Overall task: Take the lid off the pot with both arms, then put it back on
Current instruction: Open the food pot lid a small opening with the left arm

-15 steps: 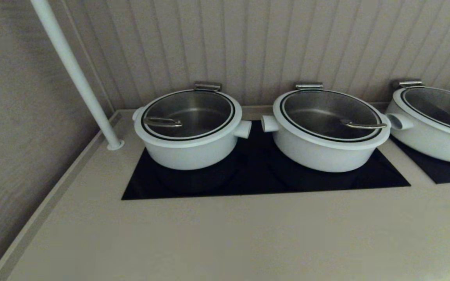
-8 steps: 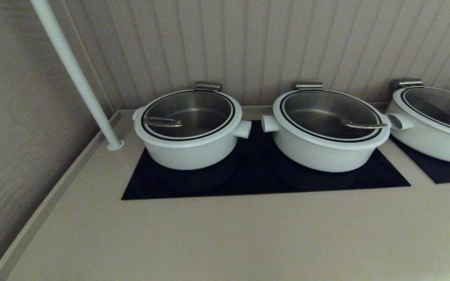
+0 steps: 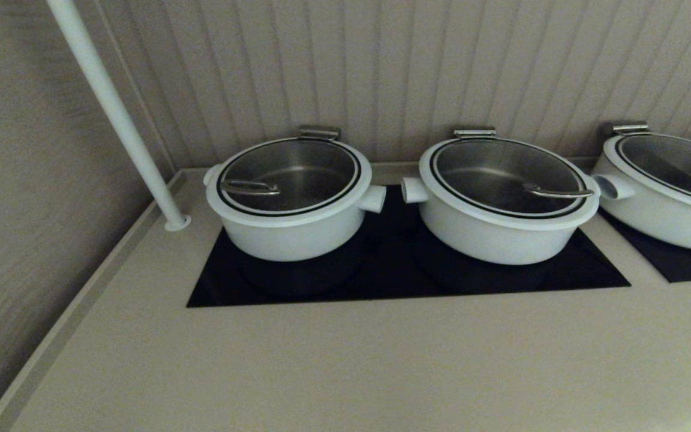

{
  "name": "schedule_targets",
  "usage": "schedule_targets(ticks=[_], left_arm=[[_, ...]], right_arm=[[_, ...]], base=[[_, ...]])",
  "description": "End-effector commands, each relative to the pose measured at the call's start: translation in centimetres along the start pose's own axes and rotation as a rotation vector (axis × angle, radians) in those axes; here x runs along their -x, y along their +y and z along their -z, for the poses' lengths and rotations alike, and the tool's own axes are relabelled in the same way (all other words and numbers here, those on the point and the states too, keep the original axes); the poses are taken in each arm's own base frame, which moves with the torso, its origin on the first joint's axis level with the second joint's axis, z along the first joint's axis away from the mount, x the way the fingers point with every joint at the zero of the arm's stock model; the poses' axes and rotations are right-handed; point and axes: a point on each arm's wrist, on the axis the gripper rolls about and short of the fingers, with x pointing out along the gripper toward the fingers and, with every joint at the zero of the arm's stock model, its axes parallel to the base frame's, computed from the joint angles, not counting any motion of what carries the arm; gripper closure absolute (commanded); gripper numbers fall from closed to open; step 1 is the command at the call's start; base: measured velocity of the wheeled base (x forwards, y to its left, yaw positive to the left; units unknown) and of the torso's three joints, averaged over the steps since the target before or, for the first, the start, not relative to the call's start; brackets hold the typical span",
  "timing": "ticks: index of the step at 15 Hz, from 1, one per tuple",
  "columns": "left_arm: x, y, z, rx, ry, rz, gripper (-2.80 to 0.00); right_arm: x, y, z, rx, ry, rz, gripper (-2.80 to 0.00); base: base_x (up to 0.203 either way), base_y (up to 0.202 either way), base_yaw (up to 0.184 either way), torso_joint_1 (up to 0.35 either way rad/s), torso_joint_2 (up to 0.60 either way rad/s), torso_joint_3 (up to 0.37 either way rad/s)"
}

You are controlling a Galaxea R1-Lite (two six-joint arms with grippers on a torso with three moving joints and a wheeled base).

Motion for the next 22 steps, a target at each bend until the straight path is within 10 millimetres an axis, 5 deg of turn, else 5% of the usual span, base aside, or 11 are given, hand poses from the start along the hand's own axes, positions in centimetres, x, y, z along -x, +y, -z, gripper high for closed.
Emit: schedule_targets(ticks=[1,22], left_arm=[[0.0,0.0,0.0,0.0,0.0,0.001,0.0],[0.17,-0.06,-0.62,-0.046,-0.023,0.035,0.0]], right_arm=[[0.0,0.0,0.0,0.001,0.0,-0.001,0.0],[0.0,0.0,0.0,0.001,0.0,-0.001,0.0]], base=[[0.0,0.0,0.0,0.0,0.0,0.0],[0.0,0.0,0.0,0.0,0.0,0.0]])
